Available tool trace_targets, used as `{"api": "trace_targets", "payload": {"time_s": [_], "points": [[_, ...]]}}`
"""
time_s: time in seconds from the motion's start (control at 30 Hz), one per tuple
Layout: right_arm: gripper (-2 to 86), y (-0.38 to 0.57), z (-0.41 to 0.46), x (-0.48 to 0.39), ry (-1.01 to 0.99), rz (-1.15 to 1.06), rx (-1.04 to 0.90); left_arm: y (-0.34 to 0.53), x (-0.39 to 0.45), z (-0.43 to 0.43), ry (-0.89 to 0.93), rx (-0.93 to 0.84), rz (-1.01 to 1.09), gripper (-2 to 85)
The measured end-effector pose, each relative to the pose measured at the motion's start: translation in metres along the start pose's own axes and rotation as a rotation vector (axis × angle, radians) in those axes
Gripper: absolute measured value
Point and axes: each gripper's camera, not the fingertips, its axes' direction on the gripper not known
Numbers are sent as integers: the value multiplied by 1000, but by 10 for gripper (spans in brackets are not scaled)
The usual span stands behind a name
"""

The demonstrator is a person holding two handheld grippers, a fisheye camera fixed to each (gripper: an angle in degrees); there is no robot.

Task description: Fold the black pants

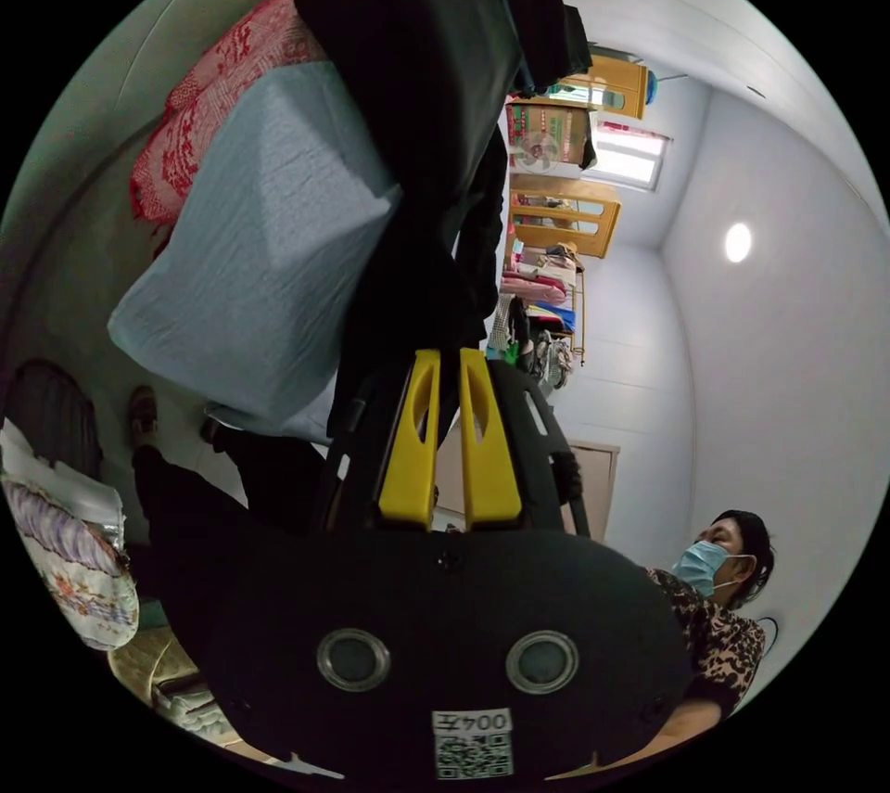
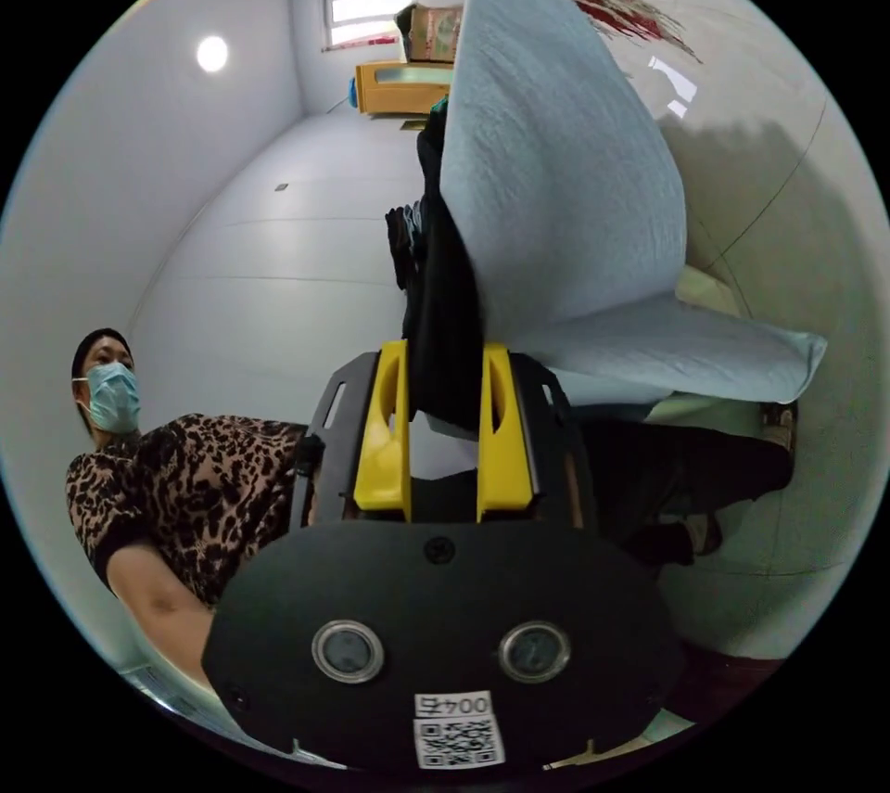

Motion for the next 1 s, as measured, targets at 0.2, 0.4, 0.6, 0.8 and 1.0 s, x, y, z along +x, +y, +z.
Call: {"api": "trace_targets", "payload": {"time_s": [0.2, 0.4, 0.6, 0.8, 1.0], "points": [[84, 40, 15, -29, 40, -50, -215, 11, -10, -8, 48, -17, -22, 31], [107, 92, 48, -41, 108, -43, -291, 27, -9, -11, 65, -47, -24, 29], [40, 156, 91, -52, 68, 2, -370, 47, -8, -6, 94, -115, 18, 31], [24, 201, 113, -181, -309, -307, -291, 79, 34, -16, 409, -85, 160, 32], [18, 239, 136, -362, -401, -805, -384, 119, 160, -53, 729, -68, 486, 33]]}}
